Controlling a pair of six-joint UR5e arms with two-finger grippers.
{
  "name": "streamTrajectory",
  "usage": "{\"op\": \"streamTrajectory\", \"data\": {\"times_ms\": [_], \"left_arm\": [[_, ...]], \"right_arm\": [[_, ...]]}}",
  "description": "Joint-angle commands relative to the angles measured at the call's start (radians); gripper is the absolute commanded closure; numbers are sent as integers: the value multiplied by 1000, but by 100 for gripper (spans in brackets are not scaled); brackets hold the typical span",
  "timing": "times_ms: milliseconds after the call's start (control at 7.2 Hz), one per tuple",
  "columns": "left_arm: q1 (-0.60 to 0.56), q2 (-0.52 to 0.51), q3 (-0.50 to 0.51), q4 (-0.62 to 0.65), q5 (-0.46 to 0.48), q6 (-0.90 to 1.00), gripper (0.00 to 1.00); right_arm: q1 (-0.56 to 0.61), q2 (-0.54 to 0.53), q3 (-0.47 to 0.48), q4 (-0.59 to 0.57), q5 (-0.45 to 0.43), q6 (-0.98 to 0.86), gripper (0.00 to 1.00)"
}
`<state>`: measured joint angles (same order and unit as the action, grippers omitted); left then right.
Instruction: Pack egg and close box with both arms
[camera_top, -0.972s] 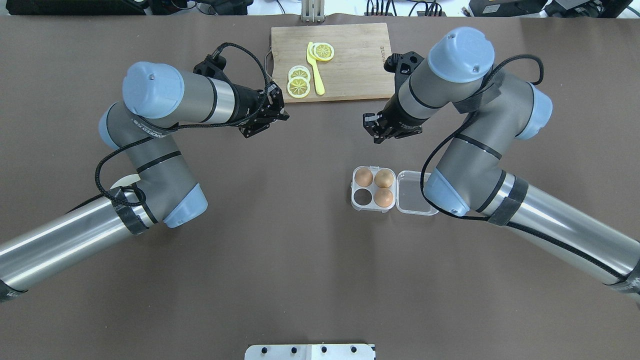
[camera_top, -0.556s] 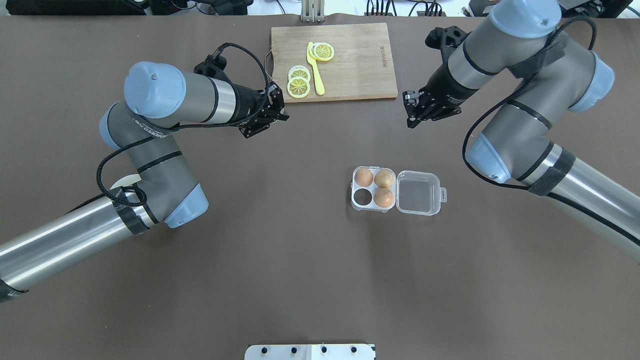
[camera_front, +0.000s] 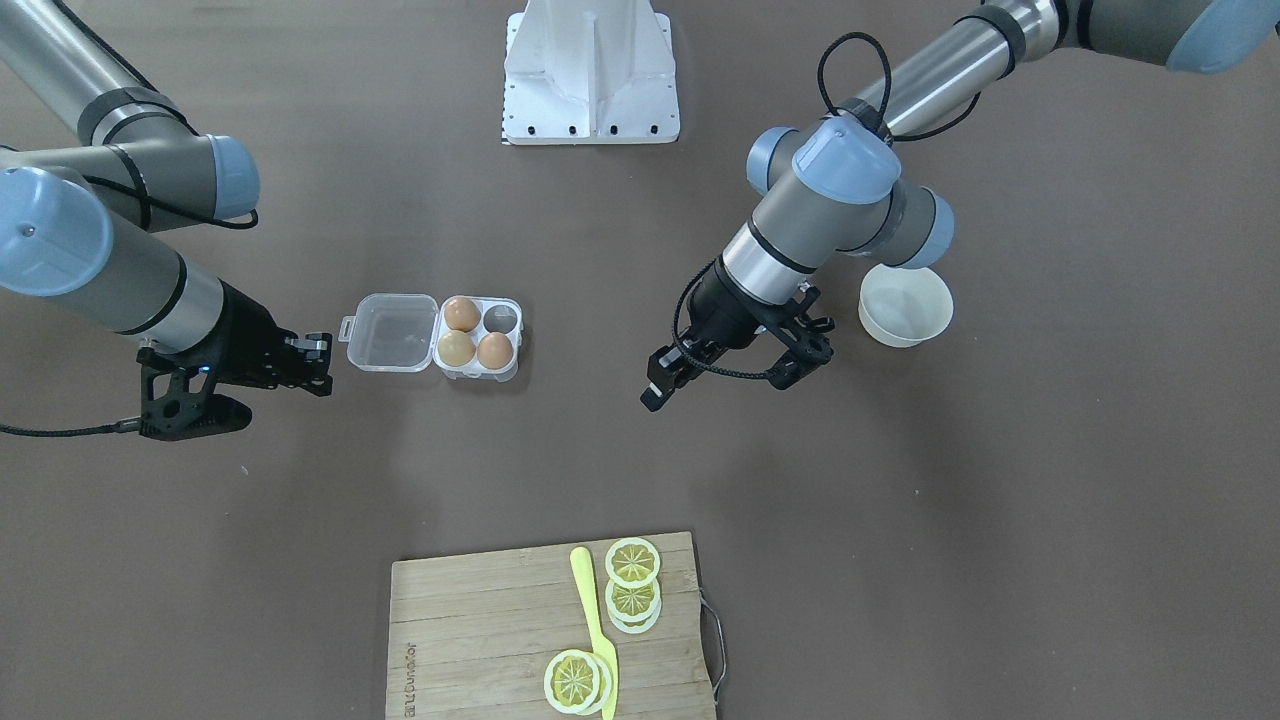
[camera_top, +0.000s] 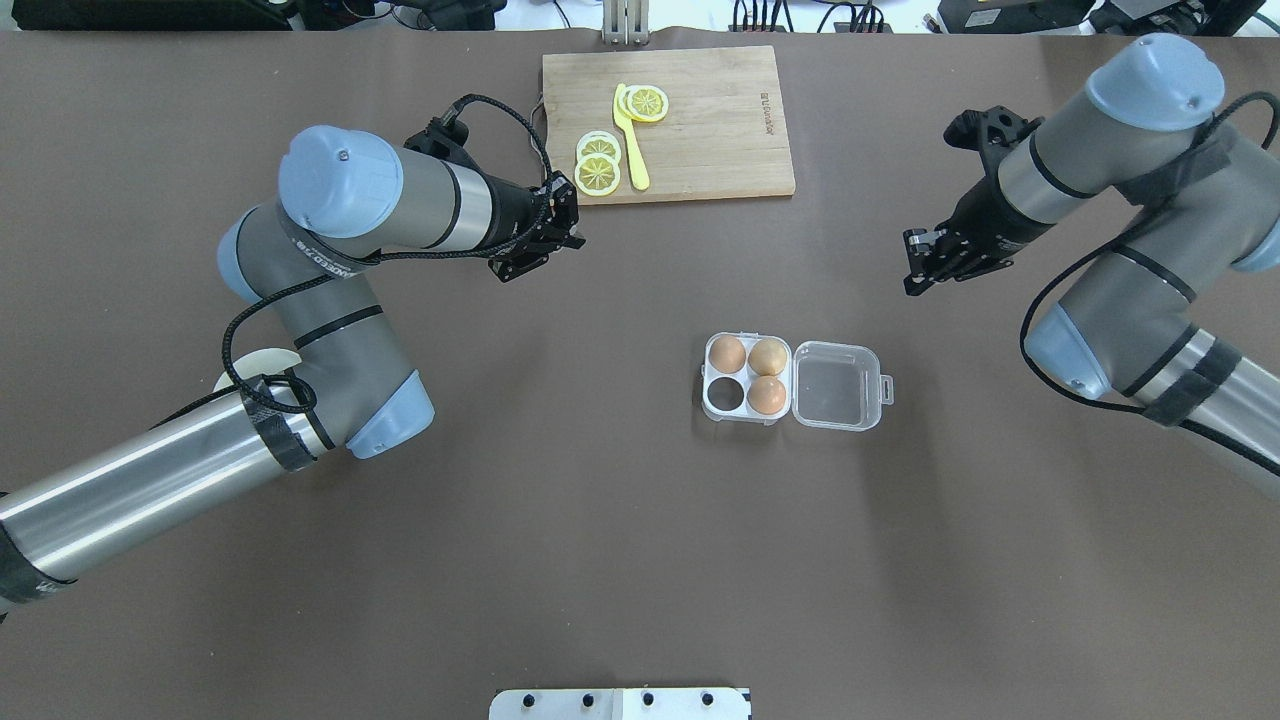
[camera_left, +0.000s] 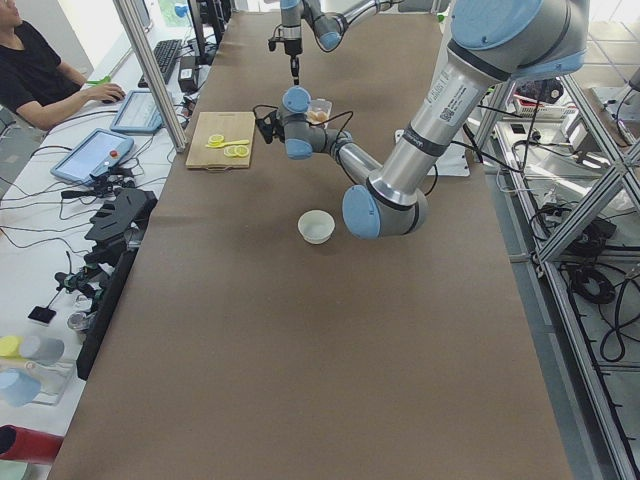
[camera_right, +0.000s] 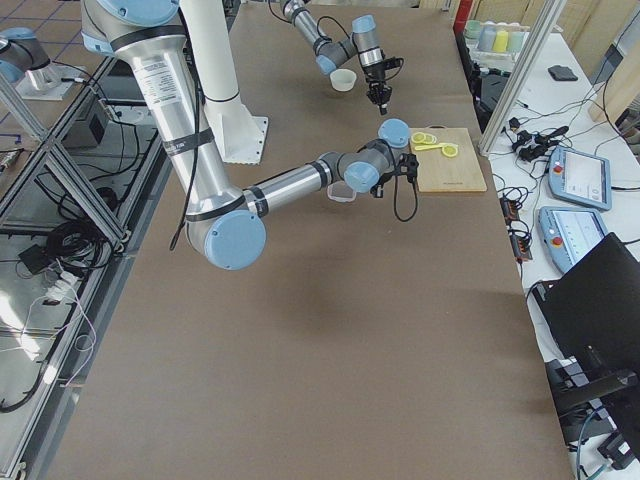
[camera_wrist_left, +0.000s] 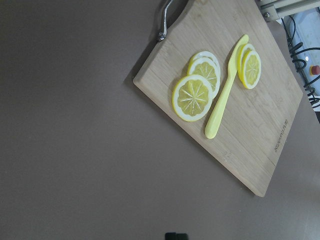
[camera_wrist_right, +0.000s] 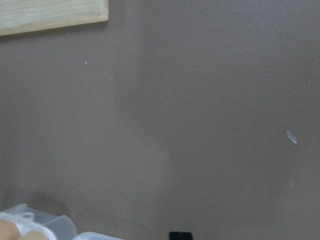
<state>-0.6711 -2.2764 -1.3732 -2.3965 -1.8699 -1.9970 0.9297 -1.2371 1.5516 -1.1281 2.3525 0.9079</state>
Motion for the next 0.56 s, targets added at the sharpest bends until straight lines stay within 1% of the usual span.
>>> {"op": "streamTrajectory", "data": {"times_ms": [0, 139, 278, 417], "left_arm": [[42, -21, 6, 19, 64, 1, 100], [59, -25, 8, 19, 77, 1, 100], [73, -25, 6, 26, 77, 1, 89], [93, -25, 6, 40, 77, 1, 71]], "right_arm": [[-6, -65, -21, 108, 5, 2, 100], [-11, -68, -21, 108, 7, 5, 44], [-11, -68, -7, 108, 23, 14, 0], [-11, -65, 4, 110, 46, 16, 0]]}}
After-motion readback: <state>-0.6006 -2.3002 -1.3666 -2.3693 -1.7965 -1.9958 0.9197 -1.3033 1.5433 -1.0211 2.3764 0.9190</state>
